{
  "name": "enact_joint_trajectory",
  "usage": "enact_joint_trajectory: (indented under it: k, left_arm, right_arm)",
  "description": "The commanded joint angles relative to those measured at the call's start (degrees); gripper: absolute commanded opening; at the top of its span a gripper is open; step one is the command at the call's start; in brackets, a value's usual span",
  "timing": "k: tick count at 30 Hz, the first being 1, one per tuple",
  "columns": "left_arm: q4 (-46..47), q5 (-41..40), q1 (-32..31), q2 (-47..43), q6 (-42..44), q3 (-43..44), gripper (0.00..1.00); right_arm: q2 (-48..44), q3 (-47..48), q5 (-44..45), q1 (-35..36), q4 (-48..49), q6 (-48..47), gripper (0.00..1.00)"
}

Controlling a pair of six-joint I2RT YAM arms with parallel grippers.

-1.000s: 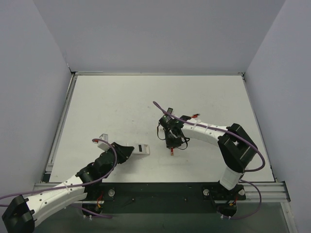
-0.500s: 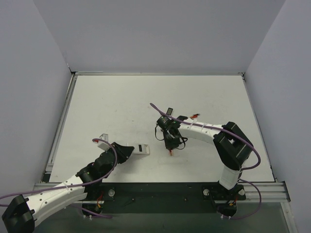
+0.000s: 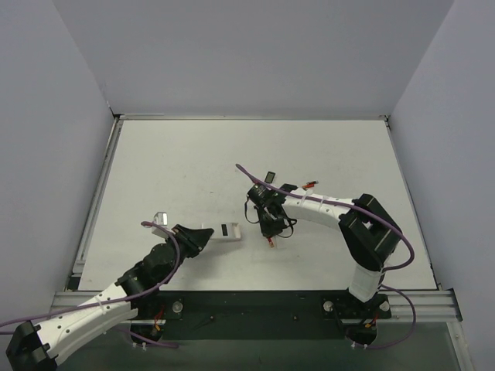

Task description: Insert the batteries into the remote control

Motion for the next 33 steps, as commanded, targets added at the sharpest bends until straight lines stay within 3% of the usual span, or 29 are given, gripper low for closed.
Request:
enact_joint_trajectory:
  k: [1, 5, 10, 16, 22, 28, 33]
  left_arm:
    - [2.2, 0.1, 0.3, -1.3, -1.4, -6.5, 0.00]
    - [2.3, 0.2, 0.3, -0.4, -1.4, -6.0, 0.00]
    - [4.3, 0.9, 0.3, 1.5, -1.8, -6.0, 0.00]
    - [7.2, 1.9, 0.4, 1.2, -2.7, -7.2, 0.00]
    - [11.7, 3.1, 0.3, -1.9, -3.1, -9.0, 0.00]
    - [15.6, 3.7, 0.4, -3.7, -2.9, -9.1, 0.00]
    - [25.7, 5.2, 0.3, -2.0, -0.7, -10.0, 0.00]
  right_arm:
    - [1.1, -0.5, 0.8, 0.6, -1.6, -0.3, 0.13]
    - [1.8, -0.4, -0.8, 0.8, -1.8, -0.7, 0.19]
    - [3.0, -0.1, -1.1, 1.2, -1.6, -1.3, 0.18]
    - [1.6, -1.3, -2.4, 1.5, 0.9, -3.1, 0.00]
    - [-11.6, -5.7, -1.7, 1.7, 7.6, -2.8, 0.00]
    - [-32.3, -12.0, 4.4, 1.7, 17.4, -1.2, 0.00]
    - [-42.4, -14.7, 3.6, 3.7, 27.4, -0.8, 0.00]
